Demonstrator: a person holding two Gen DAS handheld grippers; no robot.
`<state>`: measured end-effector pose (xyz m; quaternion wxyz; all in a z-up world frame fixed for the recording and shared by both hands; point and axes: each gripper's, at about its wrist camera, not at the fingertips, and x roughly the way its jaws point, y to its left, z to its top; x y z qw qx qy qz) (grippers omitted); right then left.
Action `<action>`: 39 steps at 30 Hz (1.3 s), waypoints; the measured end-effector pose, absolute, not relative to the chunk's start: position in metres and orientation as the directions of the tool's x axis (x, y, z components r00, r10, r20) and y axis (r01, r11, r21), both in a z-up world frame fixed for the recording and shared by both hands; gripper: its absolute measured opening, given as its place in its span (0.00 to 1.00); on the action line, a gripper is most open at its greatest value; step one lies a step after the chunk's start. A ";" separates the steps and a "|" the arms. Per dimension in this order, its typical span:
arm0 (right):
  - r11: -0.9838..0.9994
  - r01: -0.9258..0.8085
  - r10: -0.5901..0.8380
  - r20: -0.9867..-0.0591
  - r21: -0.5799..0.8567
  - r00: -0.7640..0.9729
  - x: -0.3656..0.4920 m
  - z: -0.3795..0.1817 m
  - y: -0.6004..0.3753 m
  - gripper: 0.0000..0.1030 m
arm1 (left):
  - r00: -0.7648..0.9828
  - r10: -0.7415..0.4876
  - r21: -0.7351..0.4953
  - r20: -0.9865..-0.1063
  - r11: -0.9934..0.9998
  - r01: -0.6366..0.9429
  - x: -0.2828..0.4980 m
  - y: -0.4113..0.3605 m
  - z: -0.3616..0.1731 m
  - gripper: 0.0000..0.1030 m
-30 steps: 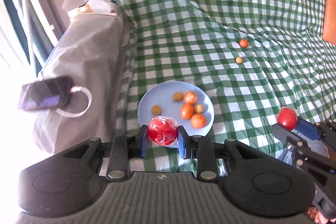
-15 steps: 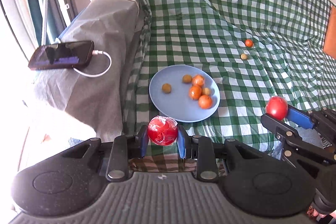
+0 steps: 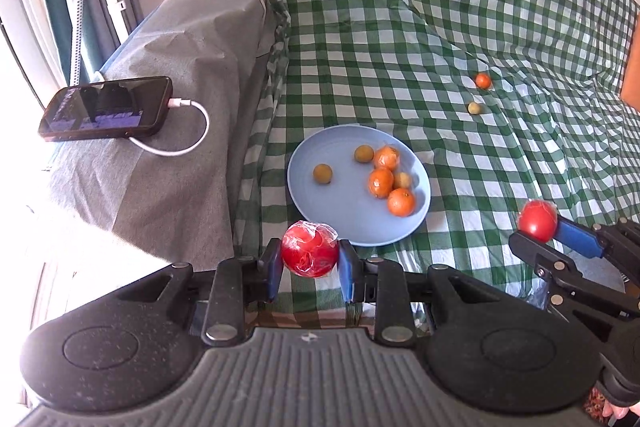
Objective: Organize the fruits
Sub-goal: 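Carry both red plums over the blue plate with both tools, then lower both plums onto the plate and open both tools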
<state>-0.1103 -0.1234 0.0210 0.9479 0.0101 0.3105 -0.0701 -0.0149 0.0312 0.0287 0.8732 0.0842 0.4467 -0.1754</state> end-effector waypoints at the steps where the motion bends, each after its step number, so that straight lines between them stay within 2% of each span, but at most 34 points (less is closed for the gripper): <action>1: 0.989 0.145 -0.130 -0.595 -0.022 0.793 -0.107 0.019 -0.126 0.32 | 0.537 -0.232 -0.012 -0.811 0.925 0.381 -0.010 0.030 0.028 0.31; 7: 0.986 0.164 -0.137 -0.626 -0.013 0.768 -0.080 0.005 -0.139 0.32 | 0.530 -0.226 -0.001 -0.817 0.920 0.391 0.025 0.014 0.016 0.31; 15: 0.989 0.151 -0.108 -0.686 0.002 0.719 -0.022 -0.032 -0.156 0.32 | 0.465 -0.215 -0.009 -0.859 0.914 0.406 0.075 -0.018 -0.030 0.31; 23: 0.994 0.107 -0.072 -0.742 -0.001 0.666 0.034 -0.069 -0.164 0.32 | 0.413 -0.180 0.007 -0.893 0.911 0.412 0.117 -0.038 -0.074 0.31; 32: 0.999 0.042 -0.041 -0.765 -0.018 0.643 0.073 -0.090 -0.161 0.32 | 0.405 -0.168 0.023 -0.899 0.904 0.427 0.143 -0.047 -0.094 0.31; 33: 0.999 0.028 -0.037 -0.769 -0.024 0.638 0.075 -0.092 -0.159 0.33 | 0.407 -0.174 0.021 -0.897 0.901 0.432 0.144 -0.046 -0.094 0.36; 34: 1.000 0.013 -0.026 -0.777 -0.023 0.629 0.077 -0.094 -0.157 0.33 | 0.408 -0.183 0.016 -0.894 0.898 0.440 0.144 -0.046 -0.092 0.56; 35: 1.000 0.006 -0.019 -0.784 -0.019 0.621 0.079 -0.094 -0.156 0.36 | 0.415 -0.187 0.017 -0.890 0.897 0.441 0.144 -0.045 -0.089 0.69; 36: 1.000 0.013 -0.023 -0.784 -0.020 0.620 0.079 -0.093 -0.156 0.46 | 0.434 -0.188 0.021 -0.881 0.901 0.434 0.141 -0.042 -0.084 0.93; 37: 1.000 0.017 -0.026 -0.783 -0.020 0.621 0.078 -0.090 -0.156 0.53 | 0.457 -0.195 0.022 -0.868 0.903 0.428 0.138 -0.040 -0.078 0.99; 39: 1.000 0.021 -0.025 -0.777 -0.015 0.628 0.070 -0.081 -0.157 0.78 | 0.483 -0.229 0.013 -0.845 0.895 0.446 0.127 -0.032 -0.062 1.00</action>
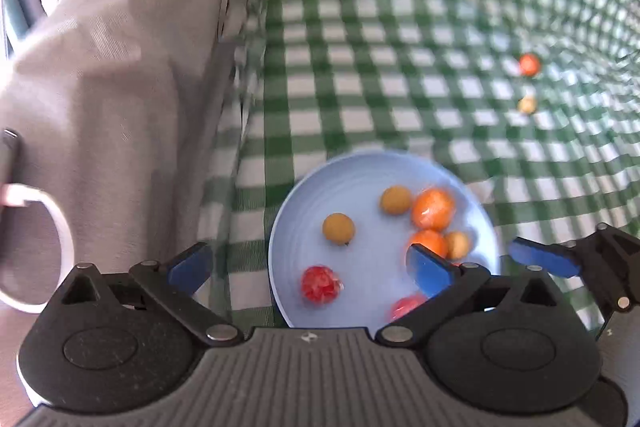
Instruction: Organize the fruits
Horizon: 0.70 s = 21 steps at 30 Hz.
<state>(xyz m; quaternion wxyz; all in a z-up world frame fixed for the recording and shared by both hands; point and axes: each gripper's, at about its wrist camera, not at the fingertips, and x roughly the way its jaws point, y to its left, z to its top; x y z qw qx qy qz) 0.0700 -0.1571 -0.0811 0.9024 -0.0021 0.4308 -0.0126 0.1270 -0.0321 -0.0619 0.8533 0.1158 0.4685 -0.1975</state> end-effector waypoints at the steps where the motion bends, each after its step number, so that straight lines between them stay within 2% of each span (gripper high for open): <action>1: 0.999 0.030 -0.029 -0.772 -0.013 0.635 0.064 -0.075 -0.158 0.83 | 0.484 -0.233 0.017 -0.843 0.890 0.456 0.121 -0.029 -0.055 1.00; 7: 0.999 0.025 0.013 -0.755 0.038 0.655 0.005 -0.037 -0.152 0.95 | 0.525 -0.168 0.075 -0.834 0.909 0.410 0.063 0.002 -0.029 1.00; 13: 0.999 0.044 -0.047 -0.714 -0.022 0.698 -0.052 -0.016 -0.133 0.97 | 0.559 -0.090 0.089 -0.824 0.954 0.285 0.008 0.033 -0.021 1.00; 21: 0.995 0.090 -0.099 -0.628 -0.046 0.772 -0.091 0.009 -0.127 0.99 | 0.618 -0.105 0.092 -0.779 0.956 0.278 -0.026 0.046 0.004 1.00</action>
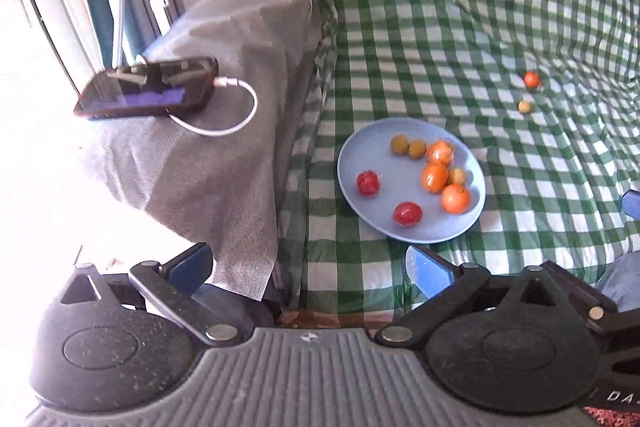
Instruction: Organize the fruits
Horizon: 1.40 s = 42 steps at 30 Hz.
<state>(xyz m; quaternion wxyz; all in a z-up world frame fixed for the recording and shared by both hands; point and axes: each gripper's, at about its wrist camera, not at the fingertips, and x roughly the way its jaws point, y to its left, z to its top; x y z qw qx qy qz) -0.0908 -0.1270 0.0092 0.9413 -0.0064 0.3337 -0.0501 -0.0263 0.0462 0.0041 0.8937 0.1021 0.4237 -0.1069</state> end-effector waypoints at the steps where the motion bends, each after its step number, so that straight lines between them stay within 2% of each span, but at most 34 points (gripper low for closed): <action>1: 0.995 0.090 -0.101 -0.618 -0.049 0.780 -0.095 0.011 -0.126 0.99 | 0.627 -0.107 0.094 -0.771 0.956 0.278 -0.030 0.046 0.007 1.00; 11: 0.993 0.089 -0.114 -0.559 -0.073 0.821 -0.119 0.030 -0.113 0.99 | 0.679 -0.120 0.104 -0.724 0.954 0.280 -0.055 0.047 0.027 1.00; 20: 0.992 0.089 -0.122 -0.545 -0.088 0.829 -0.123 0.034 -0.108 0.99 | 0.693 -0.131 0.098 -0.708 0.955 0.281 -0.059 0.048 0.031 1.00; 42: 0.996 0.082 -0.088 -0.607 -0.037 0.789 -0.108 0.017 -0.117 0.99 | 0.650 -0.115 0.115 -0.752 0.947 0.301 -0.046 0.040 0.013 1.00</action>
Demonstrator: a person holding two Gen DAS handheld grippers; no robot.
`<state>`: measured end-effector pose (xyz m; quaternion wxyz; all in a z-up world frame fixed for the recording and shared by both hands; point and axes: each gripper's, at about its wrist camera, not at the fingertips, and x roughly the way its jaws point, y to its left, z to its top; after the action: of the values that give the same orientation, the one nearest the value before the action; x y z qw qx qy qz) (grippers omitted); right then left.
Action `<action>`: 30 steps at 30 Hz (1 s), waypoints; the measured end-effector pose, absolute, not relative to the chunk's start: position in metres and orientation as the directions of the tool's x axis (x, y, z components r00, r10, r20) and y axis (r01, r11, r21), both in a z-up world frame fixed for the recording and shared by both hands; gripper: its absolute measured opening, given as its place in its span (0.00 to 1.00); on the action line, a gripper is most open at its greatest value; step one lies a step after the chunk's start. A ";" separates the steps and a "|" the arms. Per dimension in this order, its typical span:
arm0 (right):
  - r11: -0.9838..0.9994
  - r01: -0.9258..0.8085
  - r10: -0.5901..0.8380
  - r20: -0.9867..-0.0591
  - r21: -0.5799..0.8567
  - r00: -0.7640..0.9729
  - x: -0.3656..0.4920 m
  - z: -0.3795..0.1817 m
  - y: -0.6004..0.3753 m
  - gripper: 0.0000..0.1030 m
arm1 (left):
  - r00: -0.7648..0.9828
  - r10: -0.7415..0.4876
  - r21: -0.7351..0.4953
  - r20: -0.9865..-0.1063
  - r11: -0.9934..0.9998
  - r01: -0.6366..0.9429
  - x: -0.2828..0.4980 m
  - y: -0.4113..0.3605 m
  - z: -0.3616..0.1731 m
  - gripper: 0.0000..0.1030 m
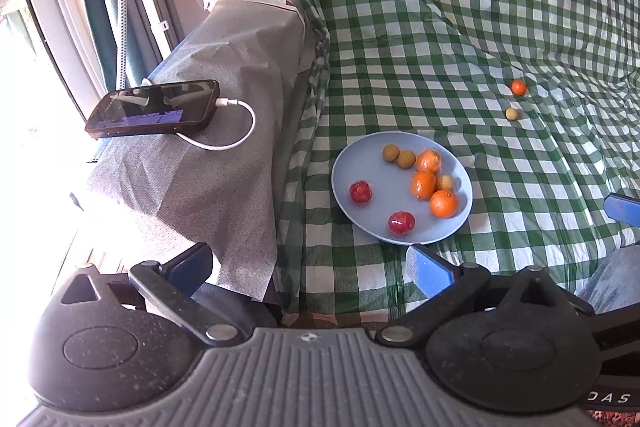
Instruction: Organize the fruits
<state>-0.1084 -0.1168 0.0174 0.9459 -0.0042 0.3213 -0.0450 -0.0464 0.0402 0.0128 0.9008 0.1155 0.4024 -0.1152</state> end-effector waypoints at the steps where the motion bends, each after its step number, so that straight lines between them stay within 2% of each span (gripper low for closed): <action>1: 0.996 0.081 -0.083 -0.613 -0.031 0.785 -0.107 0.016 -0.118 0.99 | 0.645 -0.111 0.118 -0.756 0.946 0.302 -0.045 0.039 0.011 1.00; 8: 0.995 0.096 -0.059 -0.656 0.020 0.752 -0.093 0.002 -0.131 0.99 | 0.613 -0.080 0.153 -0.786 0.936 0.318 -0.031 0.027 -0.001 1.00; 16: 0.965 0.237 -0.095 -0.692 0.113 0.715 -0.083 -0.017 -0.183 0.99 | 0.578 -0.090 0.162 -0.811 0.915 0.369 -0.003 -0.020 -0.006 1.00; 23: 0.904 0.417 -0.240 -0.695 0.095 0.678 -0.075 -0.034 -0.275 0.99 | 0.520 -0.208 0.101 -0.828 0.858 0.503 0.048 -0.116 -0.015 1.00; 30: 0.870 0.492 -0.381 -0.618 0.012 0.688 -0.035 -0.061 -0.397 0.99 | 0.466 -0.317 0.088 -0.826 0.744 0.662 0.118 -0.247 -0.060 1.00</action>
<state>-0.0352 -0.3972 -0.0615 0.9145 0.0887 0.3146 -0.2386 0.1179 -0.2465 -0.0603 0.8317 0.2031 0.4247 -0.2944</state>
